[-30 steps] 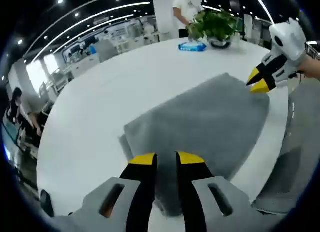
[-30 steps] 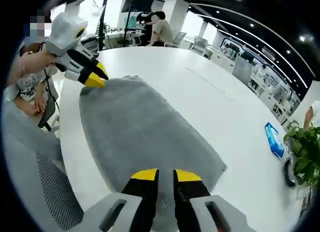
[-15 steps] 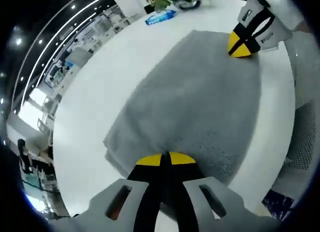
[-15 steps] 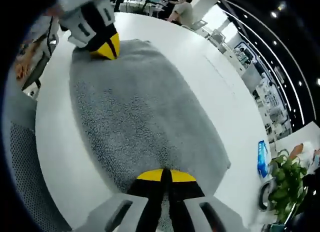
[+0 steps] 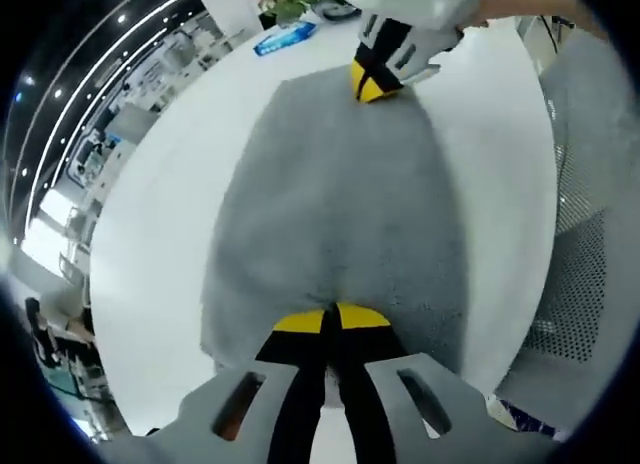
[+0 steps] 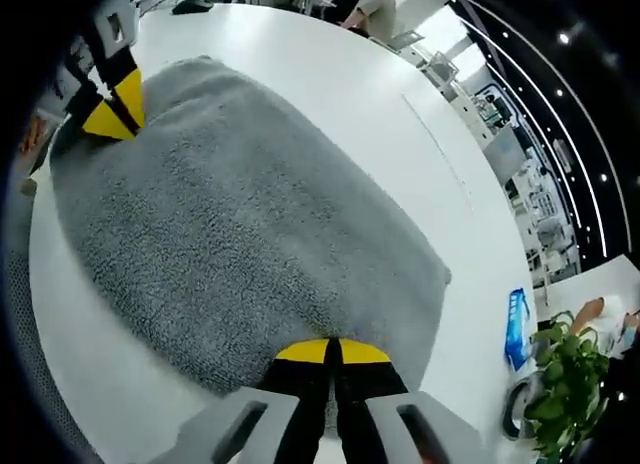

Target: Open the folded towel by lifting each exposed corner and separating the folded layers until the towel lies flat within the target outline without major curled edges

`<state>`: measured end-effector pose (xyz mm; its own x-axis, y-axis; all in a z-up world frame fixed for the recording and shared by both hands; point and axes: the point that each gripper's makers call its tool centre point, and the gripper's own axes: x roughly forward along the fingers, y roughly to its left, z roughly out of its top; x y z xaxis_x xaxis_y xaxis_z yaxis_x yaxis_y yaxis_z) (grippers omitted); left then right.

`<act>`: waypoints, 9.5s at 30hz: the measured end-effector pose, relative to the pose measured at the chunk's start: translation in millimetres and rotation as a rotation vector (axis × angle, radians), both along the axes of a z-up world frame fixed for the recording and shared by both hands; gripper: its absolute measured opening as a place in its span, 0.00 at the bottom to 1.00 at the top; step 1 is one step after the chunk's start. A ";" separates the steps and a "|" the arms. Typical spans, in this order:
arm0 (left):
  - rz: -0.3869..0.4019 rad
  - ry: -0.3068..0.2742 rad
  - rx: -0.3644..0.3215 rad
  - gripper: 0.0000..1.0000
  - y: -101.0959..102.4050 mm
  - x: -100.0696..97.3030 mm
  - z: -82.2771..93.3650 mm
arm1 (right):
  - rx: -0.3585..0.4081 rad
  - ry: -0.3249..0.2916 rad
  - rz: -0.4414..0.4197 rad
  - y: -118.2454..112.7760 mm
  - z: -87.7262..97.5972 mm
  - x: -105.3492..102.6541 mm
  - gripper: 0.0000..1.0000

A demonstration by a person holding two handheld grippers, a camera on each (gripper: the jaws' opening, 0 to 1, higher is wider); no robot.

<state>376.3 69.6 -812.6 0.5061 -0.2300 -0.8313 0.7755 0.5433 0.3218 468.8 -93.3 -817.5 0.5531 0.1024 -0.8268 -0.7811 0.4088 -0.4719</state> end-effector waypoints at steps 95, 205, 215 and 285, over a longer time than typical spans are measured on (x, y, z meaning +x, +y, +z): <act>0.052 0.198 -0.548 0.03 -120.0 -33.2 5.4 | -0.182 -0.028 0.197 7.9 0.4 67.3 0.00; -0.011 -0.119 -0.586 0.03 -27.3 -58.4 45.4 | 0.880 0.421 -0.062 131.1 38.8 -146.6 0.06; 0.149 -0.082 -0.635 0.03 -17.7 -49.3 33.8 | 0.900 0.334 -0.176 94.4 42.3 -129.5 0.04; 0.519 -0.209 -0.430 0.02 80.2 -31.8 3.3 | 0.428 0.140 -0.454 -102.4 -4.9 -118.6 0.00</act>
<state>344.5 149.8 -809.3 0.7784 -0.2022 -0.5943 0.3270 0.9387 0.1089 350.2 -195.7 -822.4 0.5084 0.2208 -0.8323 -0.5287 0.8430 -0.0993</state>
